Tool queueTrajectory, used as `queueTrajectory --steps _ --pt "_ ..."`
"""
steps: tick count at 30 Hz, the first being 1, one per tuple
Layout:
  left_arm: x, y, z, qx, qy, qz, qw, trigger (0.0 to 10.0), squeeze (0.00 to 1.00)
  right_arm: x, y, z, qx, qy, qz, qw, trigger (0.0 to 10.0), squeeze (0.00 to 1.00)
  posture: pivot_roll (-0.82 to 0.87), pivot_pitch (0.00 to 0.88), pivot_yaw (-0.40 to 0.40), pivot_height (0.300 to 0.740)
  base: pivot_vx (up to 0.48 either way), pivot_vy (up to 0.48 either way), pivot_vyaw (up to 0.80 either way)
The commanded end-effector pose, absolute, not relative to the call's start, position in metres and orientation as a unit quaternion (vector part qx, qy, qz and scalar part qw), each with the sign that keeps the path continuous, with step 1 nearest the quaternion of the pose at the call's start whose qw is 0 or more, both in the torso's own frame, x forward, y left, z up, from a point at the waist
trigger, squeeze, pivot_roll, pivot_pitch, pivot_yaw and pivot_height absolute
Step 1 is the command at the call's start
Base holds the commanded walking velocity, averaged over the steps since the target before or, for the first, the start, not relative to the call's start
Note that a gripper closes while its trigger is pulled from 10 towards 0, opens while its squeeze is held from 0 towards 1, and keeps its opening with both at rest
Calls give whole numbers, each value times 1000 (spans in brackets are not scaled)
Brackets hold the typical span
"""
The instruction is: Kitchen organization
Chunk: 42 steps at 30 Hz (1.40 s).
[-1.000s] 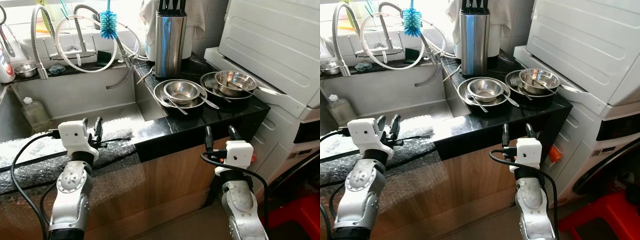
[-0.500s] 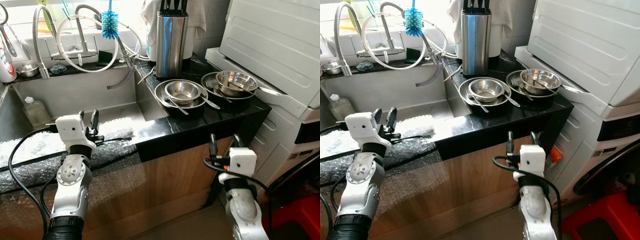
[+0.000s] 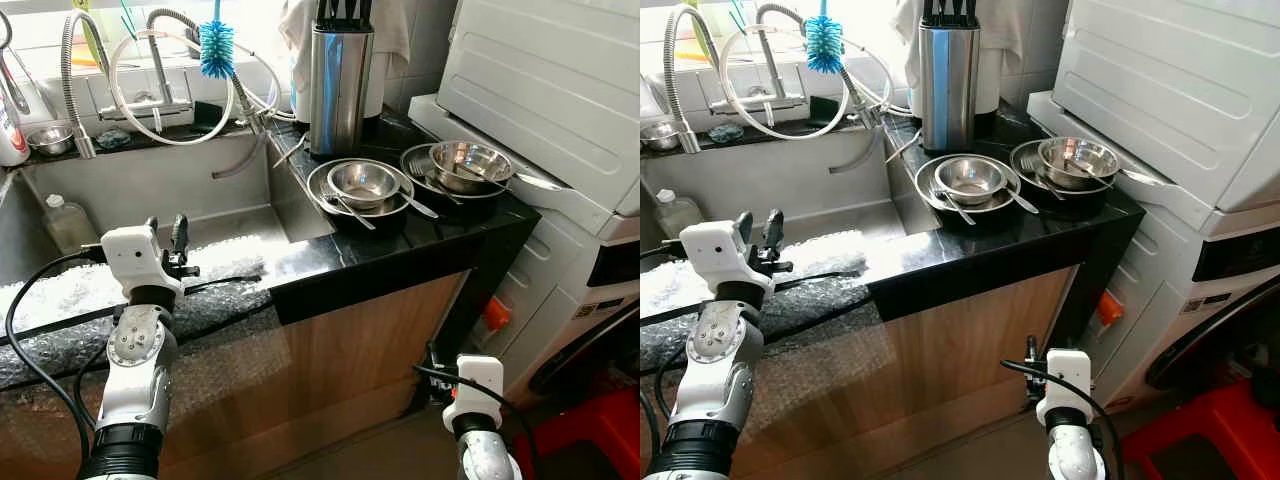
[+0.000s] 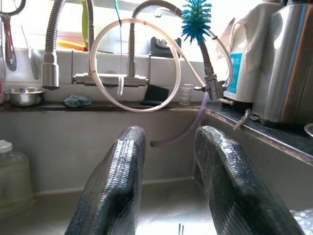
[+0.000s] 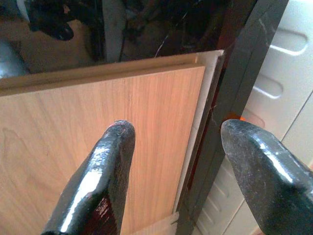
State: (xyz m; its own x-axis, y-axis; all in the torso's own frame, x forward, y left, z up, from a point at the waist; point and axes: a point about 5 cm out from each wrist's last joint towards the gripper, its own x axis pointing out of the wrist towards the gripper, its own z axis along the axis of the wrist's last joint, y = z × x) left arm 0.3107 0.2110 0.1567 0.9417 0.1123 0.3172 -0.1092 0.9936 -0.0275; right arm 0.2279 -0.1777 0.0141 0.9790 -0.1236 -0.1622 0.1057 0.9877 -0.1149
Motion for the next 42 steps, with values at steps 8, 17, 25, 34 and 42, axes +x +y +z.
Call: queueTrajectory --steps 8,17,25,34,42 --pt "313 208 154 7 -157 54 986 10000 0 268 -161 85 -50 -64 -6 997 10000 0 -145 0 -9 740 0 0 0" --pt "313 208 153 7 -154 53 987 10000 0 291 -136 131 -45 -125 103 986 10000 0 -140 0 -12 740 0 0 0" --pt "313 202 151 5 -150 44 988 10000 0 313 -140 153 -53 -137 117 982 10000 0 -133 0 -13 740 0 0 0" --pt "314 201 152 5 -149 42 988 10000 0 337 -148 140 -69 -61 133 987 10000 0 -122 0 -10 740 0 0 0" --pt "314 198 153 1 -152 38 988 10000 0 341 -133 142 -57 -59 210 974 10000 0 -110 0 -11 740 0 0 0"
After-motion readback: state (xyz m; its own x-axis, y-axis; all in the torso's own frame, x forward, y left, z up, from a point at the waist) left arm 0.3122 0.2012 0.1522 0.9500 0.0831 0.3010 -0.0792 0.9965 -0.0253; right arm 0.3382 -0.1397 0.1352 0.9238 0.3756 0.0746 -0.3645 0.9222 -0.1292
